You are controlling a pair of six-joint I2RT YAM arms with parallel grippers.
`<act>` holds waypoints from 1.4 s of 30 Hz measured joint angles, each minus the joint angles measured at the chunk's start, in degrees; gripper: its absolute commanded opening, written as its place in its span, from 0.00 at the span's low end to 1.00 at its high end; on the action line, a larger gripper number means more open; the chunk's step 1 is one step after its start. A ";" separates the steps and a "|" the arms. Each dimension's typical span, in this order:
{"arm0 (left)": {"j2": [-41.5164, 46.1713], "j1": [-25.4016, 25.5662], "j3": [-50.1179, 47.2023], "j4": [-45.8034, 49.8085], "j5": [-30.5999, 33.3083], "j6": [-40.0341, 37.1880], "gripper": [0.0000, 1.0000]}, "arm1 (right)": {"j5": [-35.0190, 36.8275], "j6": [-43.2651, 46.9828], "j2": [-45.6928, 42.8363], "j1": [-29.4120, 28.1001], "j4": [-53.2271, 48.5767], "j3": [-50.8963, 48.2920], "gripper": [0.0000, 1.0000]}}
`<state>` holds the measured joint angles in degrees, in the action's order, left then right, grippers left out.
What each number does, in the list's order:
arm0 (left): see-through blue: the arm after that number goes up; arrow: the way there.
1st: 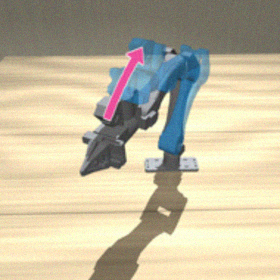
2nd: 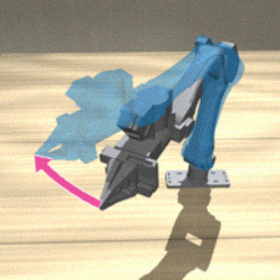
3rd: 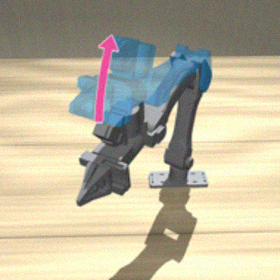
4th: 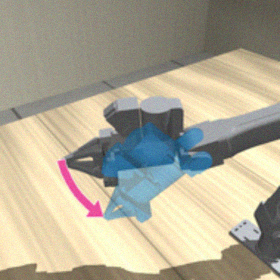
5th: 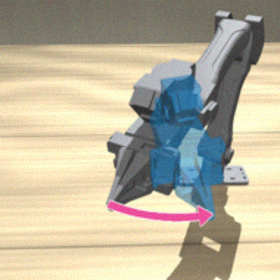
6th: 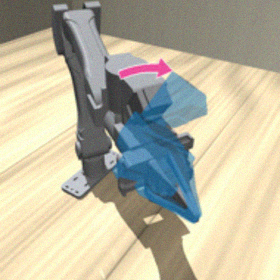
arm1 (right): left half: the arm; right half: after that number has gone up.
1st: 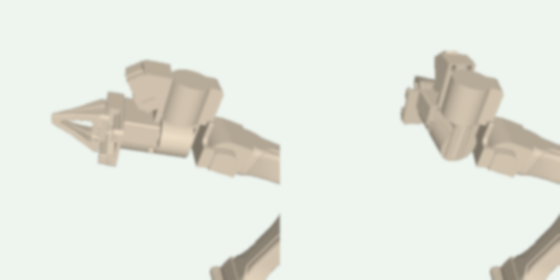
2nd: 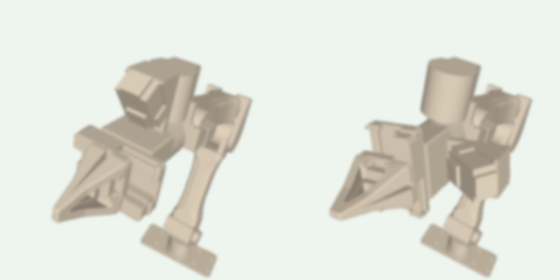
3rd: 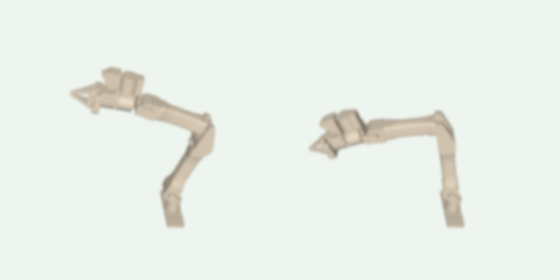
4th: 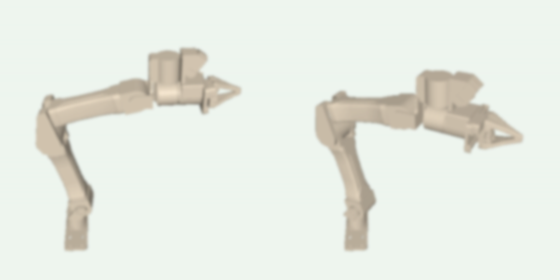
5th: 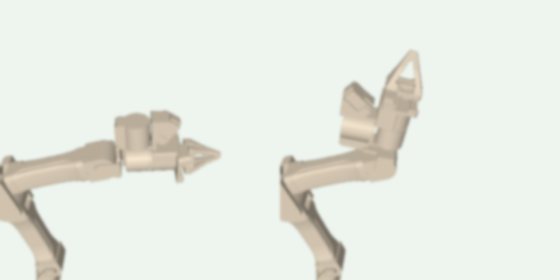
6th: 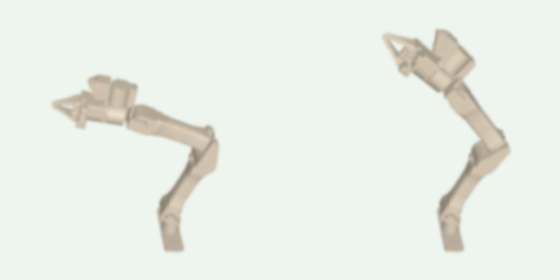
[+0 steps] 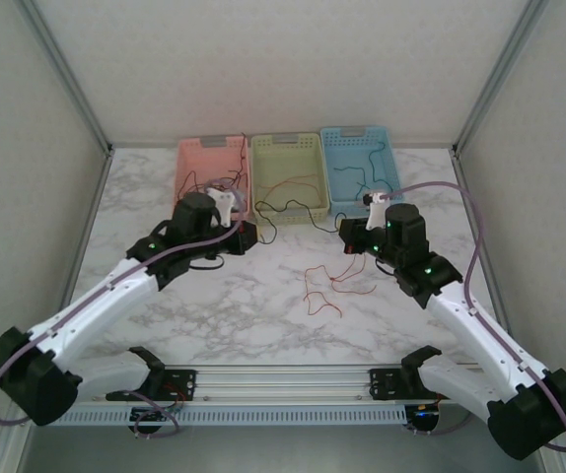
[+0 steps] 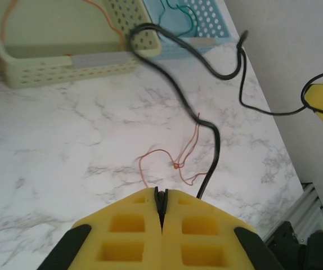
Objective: Untangle the cables
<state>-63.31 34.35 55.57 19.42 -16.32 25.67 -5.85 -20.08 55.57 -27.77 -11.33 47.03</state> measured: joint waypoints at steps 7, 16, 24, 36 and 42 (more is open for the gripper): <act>3.41 -3.56 -0.94 2.67 0.15 -0.37 0.00 | -6.23 -0.90 1.77 -0.04 3.52 0.00 0.38; -4.61 -11.63 4.42 3.63 8.28 1.88 0.00 | -8.17 -1.29 6.01 -0.66 5.14 0.22 0.65; -14.58 -17.64 14.84 3.80 16.13 2.60 0.00 | -7.26 -0.17 5.92 -0.66 4.72 -0.02 0.64; -45.51 -21.99 42.16 9.49 22.86 -2.78 0.00 | -6.27 0.55 3.56 -0.66 3.50 -1.57 0.64; -57.59 -22.71 54.64 16.98 21.27 -9.07 0.00 | -6.14 1.03 2.95 -0.66 2.84 -1.60 0.65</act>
<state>-120.90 11.64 110.21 36.40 4.95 16.60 -11.99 -19.05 58.52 -28.42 -8.49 45.43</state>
